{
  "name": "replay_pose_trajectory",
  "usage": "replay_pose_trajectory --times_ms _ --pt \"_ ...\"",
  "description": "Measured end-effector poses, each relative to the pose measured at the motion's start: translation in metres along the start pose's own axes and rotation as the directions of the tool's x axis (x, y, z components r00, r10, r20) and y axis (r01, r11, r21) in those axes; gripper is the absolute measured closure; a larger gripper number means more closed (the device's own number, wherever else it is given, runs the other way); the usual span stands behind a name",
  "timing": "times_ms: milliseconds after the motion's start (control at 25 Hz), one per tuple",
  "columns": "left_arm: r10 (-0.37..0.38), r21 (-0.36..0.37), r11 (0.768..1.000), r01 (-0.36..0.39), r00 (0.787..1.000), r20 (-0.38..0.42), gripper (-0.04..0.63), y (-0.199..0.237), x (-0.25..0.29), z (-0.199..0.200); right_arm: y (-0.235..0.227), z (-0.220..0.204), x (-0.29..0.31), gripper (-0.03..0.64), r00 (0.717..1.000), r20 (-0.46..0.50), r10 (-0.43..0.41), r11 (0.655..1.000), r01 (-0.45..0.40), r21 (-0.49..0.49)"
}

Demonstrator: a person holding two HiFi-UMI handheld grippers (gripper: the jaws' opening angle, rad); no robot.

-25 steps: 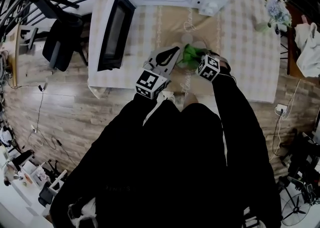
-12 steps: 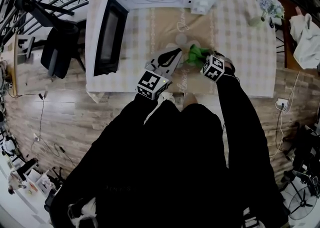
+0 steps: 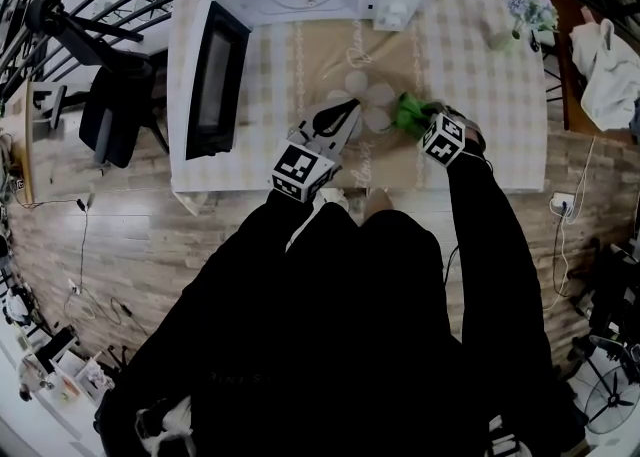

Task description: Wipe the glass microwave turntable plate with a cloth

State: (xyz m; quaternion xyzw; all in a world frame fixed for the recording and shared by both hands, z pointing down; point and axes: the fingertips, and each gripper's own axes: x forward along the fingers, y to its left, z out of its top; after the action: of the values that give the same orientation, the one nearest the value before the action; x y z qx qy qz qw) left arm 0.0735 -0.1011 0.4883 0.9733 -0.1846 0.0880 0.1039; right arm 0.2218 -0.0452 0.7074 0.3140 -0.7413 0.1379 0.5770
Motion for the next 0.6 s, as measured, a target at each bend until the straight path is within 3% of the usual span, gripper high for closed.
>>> replay_pose_trajectory --times_ms 280,600 --pt "0.03 -0.01 0.999 -0.03 1.0 -0.006 0.574 0.016 -0.012 -0.004 0.0 0.018 -0.017 0.523 0.997 0.072 -0.016 0.998 0.012 0.055" --pt "0.081 -0.012 0.997 -0.081 0.997 -0.005 0.574 0.043 -0.042 -0.012 0.034 0.101 -0.028 0.523 0.975 0.22 0.023 0.999 -0.033 0.039"
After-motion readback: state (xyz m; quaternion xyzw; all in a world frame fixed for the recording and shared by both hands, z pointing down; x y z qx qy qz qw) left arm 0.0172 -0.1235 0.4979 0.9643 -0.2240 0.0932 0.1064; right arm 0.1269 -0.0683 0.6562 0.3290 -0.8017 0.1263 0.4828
